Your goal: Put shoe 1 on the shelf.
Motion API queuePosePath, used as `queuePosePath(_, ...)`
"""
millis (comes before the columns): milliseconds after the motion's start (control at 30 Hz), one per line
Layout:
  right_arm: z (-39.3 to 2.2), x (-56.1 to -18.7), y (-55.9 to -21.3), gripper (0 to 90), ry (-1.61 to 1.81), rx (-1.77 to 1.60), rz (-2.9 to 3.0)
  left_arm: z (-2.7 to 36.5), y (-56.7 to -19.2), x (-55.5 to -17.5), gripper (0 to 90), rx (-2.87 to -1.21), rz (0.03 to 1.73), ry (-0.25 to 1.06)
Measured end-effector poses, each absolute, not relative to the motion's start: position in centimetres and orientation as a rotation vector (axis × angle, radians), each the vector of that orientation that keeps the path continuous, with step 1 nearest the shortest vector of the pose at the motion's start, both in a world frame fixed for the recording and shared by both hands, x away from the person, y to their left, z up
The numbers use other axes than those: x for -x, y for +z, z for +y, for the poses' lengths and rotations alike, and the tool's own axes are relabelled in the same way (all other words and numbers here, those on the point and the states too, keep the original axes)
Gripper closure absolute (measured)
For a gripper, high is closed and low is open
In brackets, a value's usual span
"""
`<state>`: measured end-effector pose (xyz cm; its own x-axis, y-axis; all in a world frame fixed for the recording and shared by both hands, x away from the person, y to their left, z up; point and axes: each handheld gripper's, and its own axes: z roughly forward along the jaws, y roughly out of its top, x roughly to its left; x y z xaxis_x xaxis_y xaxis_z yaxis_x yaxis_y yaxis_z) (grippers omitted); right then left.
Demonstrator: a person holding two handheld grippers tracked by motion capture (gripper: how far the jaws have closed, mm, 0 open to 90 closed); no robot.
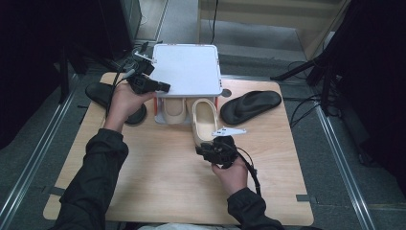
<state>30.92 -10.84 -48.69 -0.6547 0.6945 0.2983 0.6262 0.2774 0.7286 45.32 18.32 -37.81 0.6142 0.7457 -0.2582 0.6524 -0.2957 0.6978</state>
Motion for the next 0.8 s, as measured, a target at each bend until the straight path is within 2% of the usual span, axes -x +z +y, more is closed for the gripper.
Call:
queuePosePath(167,-11.4,-30.7,-49.4,72.9,1.259,-1.289,2.420,18.3,-37.8,-45.3,88.2,-2.029,1.099,0.148)
queuePosePath(400,-12.4,-31.2,-50.7,89.2,1.241,-1.343,2.395,18.3,-37.8,-45.3,88.2,-2.028,1.101,0.148)
queuePosePath(800,-12.8,-32.9,-51.2,90.0,1.253,-1.378,2.380,18.2,-37.8,-45.3,88.3,-2.032,1.101,0.154)
